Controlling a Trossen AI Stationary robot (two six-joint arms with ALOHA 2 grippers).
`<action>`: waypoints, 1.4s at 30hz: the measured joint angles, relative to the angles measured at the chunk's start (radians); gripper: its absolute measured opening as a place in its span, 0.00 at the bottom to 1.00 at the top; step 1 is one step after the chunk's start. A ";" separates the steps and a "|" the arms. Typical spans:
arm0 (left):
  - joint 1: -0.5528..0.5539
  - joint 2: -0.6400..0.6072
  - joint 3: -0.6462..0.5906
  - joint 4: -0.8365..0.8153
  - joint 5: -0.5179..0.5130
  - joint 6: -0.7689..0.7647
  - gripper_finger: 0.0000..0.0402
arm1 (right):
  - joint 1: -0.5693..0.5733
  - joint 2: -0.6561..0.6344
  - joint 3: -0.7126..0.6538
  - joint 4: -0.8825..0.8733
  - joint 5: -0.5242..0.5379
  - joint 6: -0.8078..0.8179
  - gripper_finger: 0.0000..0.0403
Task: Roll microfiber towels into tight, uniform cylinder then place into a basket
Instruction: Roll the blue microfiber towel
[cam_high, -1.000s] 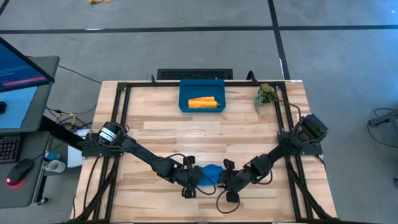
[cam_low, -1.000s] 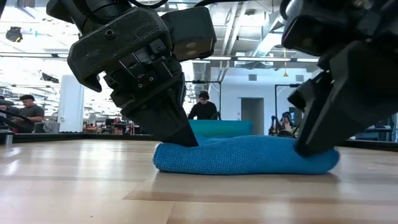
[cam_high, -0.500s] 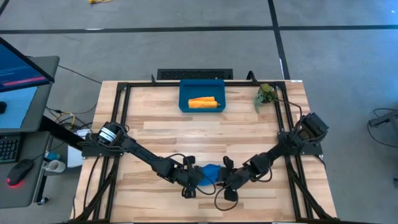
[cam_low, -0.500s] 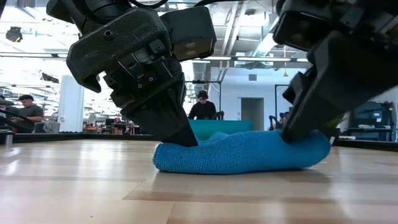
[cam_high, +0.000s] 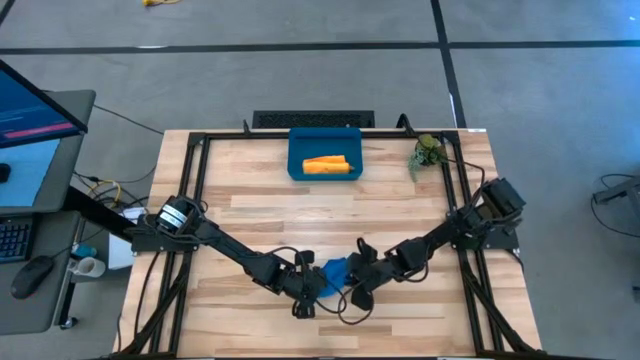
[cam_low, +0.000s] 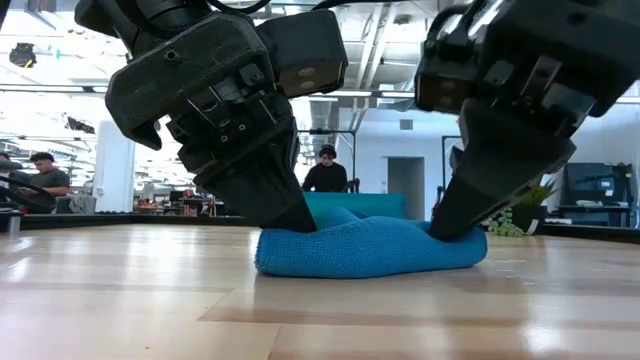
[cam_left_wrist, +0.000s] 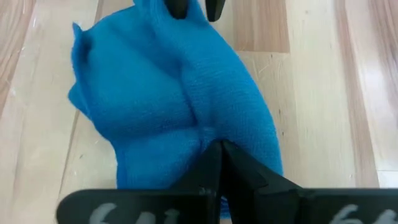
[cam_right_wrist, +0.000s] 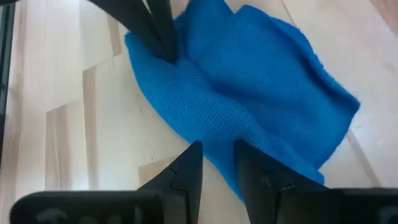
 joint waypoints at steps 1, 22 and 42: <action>0.000 -0.004 0.000 0.000 0.001 0.008 0.00 | -0.007 0.004 0.000 0.001 -0.013 0.006 0.29; -0.128 -0.153 0.041 -0.218 -0.315 0.118 0.00 | -0.061 0.071 -0.004 0.169 -0.115 0.201 0.29; -0.156 -0.146 0.043 -0.182 -0.234 0.187 0.47 | -0.088 0.071 -0.003 0.176 -0.062 0.314 0.29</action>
